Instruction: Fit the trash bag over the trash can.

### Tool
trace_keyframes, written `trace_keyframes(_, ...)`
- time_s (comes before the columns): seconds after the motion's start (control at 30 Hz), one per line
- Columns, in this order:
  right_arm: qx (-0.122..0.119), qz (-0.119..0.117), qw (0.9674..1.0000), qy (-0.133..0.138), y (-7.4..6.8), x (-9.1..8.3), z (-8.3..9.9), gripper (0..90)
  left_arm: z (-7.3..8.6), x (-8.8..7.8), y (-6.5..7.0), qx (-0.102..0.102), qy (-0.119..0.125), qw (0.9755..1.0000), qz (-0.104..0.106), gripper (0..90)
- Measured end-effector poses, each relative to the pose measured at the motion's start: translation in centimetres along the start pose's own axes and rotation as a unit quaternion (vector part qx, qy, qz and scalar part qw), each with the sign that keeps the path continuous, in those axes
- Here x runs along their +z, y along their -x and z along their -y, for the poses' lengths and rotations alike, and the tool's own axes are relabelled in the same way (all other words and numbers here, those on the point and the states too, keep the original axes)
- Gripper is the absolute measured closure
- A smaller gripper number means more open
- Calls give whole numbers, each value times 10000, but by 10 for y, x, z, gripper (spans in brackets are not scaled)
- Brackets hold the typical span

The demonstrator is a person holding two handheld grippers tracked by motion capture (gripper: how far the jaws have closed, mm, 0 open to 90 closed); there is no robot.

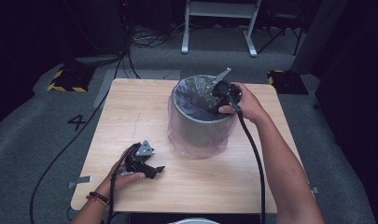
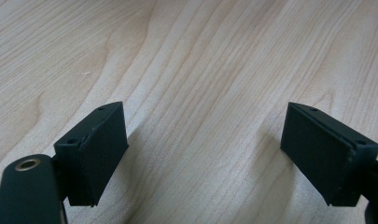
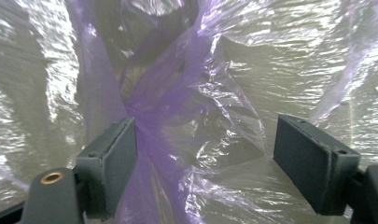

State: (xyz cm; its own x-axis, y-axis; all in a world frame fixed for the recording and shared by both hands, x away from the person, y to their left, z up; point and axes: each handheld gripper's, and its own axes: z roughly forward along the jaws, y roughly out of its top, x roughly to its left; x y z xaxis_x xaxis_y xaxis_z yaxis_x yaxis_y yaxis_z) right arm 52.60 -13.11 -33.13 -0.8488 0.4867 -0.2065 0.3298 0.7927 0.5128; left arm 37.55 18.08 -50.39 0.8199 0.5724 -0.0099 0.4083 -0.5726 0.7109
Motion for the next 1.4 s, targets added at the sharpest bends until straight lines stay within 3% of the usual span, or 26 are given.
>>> trace_keyframes(0.23,195,-3,9983,548,3,-8,6,218,0,0,0,-3,1,10000,0,142)
trace_keyframes(0.4,465,-29,9936,1028,6,-17,11,220,0,0,0,-2,1,10000,0,142)
trace_keyframes(0.57,610,4,9896,1300,7,-23,15,224,0,0,0,-1,1,10000,0,142)
trace_keyframes(0.73,767,-2,9836,1634,9,-29,19,220,0,0,0,-1,2,10000,0,142)
trace_keyframes(1.2,817,78,9742,2104,5,-44,28,208,0,0,0,-3,1,10000,1,142)
trace_keyframes(1.3,852,84,9707,2246,5,-47,31,226,0,0,0,-4,3,10000,6,142)
trace_keyframes(1.4,875,87,9698,2273,5,-51,34,226,0,0,0,-1,2,10000,1,142)
